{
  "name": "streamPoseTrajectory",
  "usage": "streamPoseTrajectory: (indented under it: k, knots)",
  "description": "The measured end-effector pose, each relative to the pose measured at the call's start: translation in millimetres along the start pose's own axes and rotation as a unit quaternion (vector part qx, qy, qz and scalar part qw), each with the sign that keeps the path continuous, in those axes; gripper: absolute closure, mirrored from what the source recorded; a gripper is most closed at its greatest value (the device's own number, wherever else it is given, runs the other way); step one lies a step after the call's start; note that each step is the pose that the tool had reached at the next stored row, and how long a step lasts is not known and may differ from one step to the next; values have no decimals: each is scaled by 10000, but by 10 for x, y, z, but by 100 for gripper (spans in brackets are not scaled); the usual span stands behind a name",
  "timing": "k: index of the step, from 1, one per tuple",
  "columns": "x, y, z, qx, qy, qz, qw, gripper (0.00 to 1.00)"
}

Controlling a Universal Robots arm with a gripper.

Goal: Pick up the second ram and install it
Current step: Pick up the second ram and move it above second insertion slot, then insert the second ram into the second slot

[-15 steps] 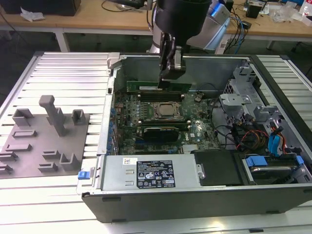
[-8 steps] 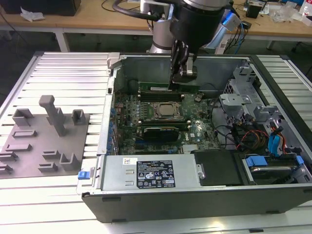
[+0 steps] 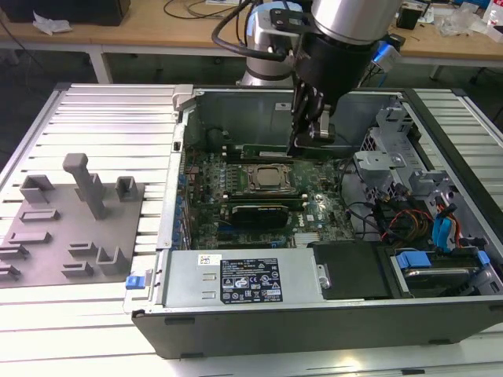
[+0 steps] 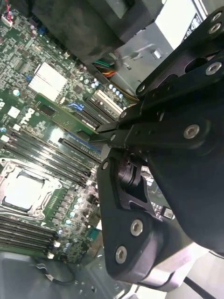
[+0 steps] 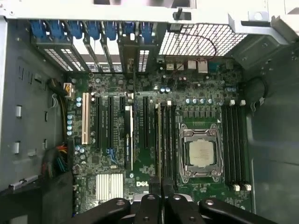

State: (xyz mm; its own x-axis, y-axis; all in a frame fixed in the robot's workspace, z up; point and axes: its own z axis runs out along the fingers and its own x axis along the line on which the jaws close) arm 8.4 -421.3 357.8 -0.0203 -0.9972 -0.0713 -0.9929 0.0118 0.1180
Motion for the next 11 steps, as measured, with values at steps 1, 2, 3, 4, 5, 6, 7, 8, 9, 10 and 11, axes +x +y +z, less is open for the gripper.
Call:
streamPoseTrajectory:
  k: [1, 2, 3, 4, 5, 6, 7, 8, 9, 10, 11]
  knots:
    - [-1, -21, 11, -3, -1, 0, 10000, 87]
    - [-1, -27, 12, -4, 1, 1, 10000, 87]
    - [-1, -27, 13, -4, 1, 1, 10000, 87]
    - [-1, -28, 14, -4, 0, 1, 10000, 87]
    - [-1, -28, 14, -4, 0, 1, 10000, 87]
    - [-1, -28, 14, -4, 0, 1, 10000, 87]
    - [-1, -28, 14, -4, 0, 0, 10000, 87]
    - [-1, -29, 14, -4, 0, 1, 10000, 87]
    - [-1, -29, 14, -4, 0, 0, 10000, 87]
    - [-1, -30, 18, 126, -4, -10, 9999, 87]
    - [-1, -30, 20, 256, -4, -19, 9997, 87]
